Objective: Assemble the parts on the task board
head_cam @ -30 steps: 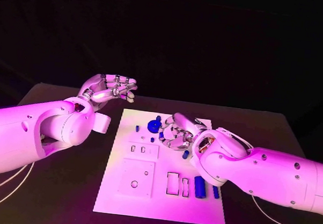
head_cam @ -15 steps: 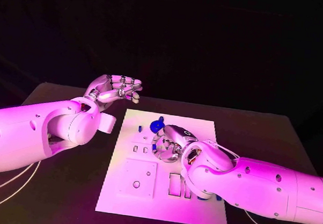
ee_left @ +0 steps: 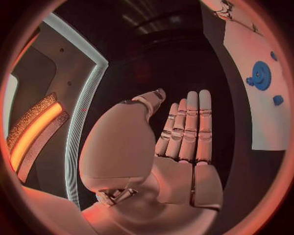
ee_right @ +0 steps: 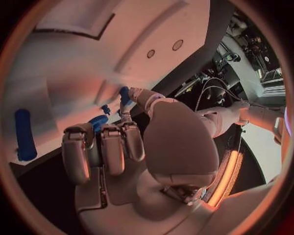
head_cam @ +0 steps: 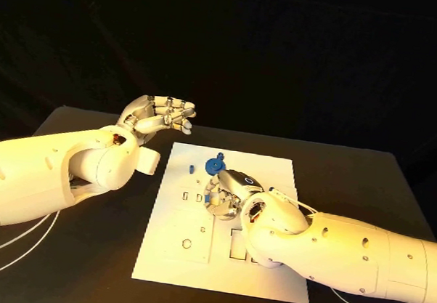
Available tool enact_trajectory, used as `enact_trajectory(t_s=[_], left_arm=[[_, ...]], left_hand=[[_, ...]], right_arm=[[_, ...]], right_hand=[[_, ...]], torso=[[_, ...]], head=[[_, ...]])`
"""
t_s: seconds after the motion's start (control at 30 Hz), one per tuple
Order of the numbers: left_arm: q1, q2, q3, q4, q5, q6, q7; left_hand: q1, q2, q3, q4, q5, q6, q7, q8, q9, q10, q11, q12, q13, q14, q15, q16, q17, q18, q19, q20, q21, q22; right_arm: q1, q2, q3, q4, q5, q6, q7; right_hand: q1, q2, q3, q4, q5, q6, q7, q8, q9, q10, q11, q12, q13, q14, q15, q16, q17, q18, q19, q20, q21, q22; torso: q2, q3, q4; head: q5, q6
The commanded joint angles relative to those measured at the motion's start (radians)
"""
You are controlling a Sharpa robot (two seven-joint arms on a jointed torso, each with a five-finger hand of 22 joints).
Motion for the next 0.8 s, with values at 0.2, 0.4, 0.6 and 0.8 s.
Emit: enact_trajectory(t_s=[0.2,0.4,0.6,0.8], left_arm=[[0.0,0.003,0.001,-0.001,0.004,0.012,0.004],[0.0,0.004,0.001,-0.002,0.004,0.013,0.003],[0.0,0.005,0.001,-0.003,0.003,0.015,0.002],[0.0,0.004,0.001,-0.003,0.003,0.016,0.001]], left_hand=[[-0.006,0.001,-0.001,0.004,-0.005,-0.006,0.009,0.003,0.001,-0.002,-0.002,0.006,0.001,-0.006,0.001,0.004,0.001,0.012,-0.008,0.002,0.005,0.002],[-0.006,0.001,-0.001,0.004,-0.005,-0.006,0.009,0.003,0.001,-0.002,-0.002,0.006,0.001,-0.006,0.001,0.004,0.001,0.012,-0.008,0.002,0.005,0.002],[-0.006,0.001,-0.001,0.004,-0.005,-0.006,0.009,0.003,0.001,-0.002,-0.002,0.006,0.001,-0.006,0.001,0.004,0.001,0.012,-0.008,0.002,0.005,0.002],[-0.006,0.001,-0.001,0.004,-0.005,-0.006,0.009,0.003,0.001,-0.002,-0.002,0.006,0.001,-0.006,0.001,0.004,0.001,0.012,-0.008,0.002,0.005,0.002]], right_arm=[[-0.005,0.004,-0.001,-0.005,-0.059,-0.011,-0.007],[-0.006,0.006,-0.001,-0.006,-0.067,-0.014,-0.006],[-0.006,0.013,-0.001,-0.015,-0.071,-0.016,-0.006],[-0.006,0.019,-0.001,-0.026,-0.075,-0.026,-0.004]], right_hand=[[-0.009,0.004,0.0,-0.008,-0.005,0.009,-0.002,0.035,0.033,0.012,-0.008,0.002,0.148,0.085,-0.008,-0.005,0.175,-0.014,0.105,-0.006,0.004,0.263],[-0.01,0.003,0.0,-0.008,-0.006,0.009,-0.002,0.036,0.033,0.012,-0.008,0.003,0.148,0.086,-0.008,-0.005,0.176,-0.014,0.105,-0.006,0.004,0.263],[-0.011,0.001,0.0,-0.009,-0.006,0.009,-0.002,0.036,0.033,0.012,-0.008,0.003,0.148,0.086,-0.008,-0.005,0.176,-0.014,0.105,-0.006,0.004,0.263],[-0.013,0.0,-0.001,-0.01,-0.006,0.008,-0.002,0.036,0.033,0.011,-0.008,0.001,0.147,0.086,-0.008,-0.005,0.176,-0.014,0.105,-0.006,0.004,0.263]], torso=[[-0.001,0.0002,0.0002],[-0.001,0.0005,-0.0009],[-0.001,-0.0001,-0.0008],[0.0,0.0003,0.0002]], head=[[0.001,-0.003],[0.003,-0.002],[0.003,0.0],[0.004,0.001]])
